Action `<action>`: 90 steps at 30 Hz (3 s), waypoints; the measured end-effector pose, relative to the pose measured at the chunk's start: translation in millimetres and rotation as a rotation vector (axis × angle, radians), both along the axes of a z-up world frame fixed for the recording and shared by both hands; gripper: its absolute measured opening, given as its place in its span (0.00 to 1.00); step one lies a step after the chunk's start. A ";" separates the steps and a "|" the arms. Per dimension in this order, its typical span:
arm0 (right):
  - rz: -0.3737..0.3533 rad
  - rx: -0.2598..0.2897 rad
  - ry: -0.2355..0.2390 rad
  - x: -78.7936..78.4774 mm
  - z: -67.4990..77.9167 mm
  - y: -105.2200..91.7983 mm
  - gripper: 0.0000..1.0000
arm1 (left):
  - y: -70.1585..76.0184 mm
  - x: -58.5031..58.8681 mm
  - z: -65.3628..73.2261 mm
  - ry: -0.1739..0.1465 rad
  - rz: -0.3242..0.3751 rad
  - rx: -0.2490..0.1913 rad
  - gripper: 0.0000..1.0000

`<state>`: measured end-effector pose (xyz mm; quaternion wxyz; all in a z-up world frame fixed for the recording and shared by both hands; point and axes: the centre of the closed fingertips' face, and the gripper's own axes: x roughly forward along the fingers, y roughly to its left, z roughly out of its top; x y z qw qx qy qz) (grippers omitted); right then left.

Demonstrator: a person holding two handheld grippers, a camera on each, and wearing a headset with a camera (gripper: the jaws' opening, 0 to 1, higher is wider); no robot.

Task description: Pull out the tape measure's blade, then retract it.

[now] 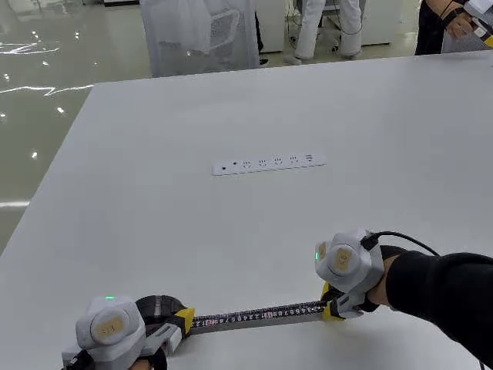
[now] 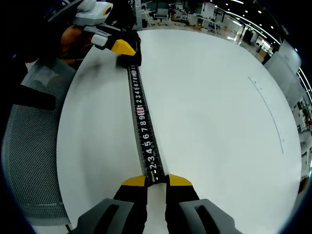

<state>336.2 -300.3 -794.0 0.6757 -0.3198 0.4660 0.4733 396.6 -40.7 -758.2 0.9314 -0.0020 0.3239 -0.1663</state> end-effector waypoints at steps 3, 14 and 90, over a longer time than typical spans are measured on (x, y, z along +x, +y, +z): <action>0.007 -0.004 -0.001 -0.1 0.1 0.5 0.10 | -0.2 0.0 -0.2 0.001 -0.003 0.003 0.59; 0.079 0.013 -0.018 -0.1 0.5 2.4 0.10 | -0.4 0.7 -1.5 0.006 -0.007 0.008 0.60; 0.084 0.006 -0.015 4.6 -0.3 25.2 0.10 | -1.0 0.4 -4.2 0.010 -0.013 0.016 0.61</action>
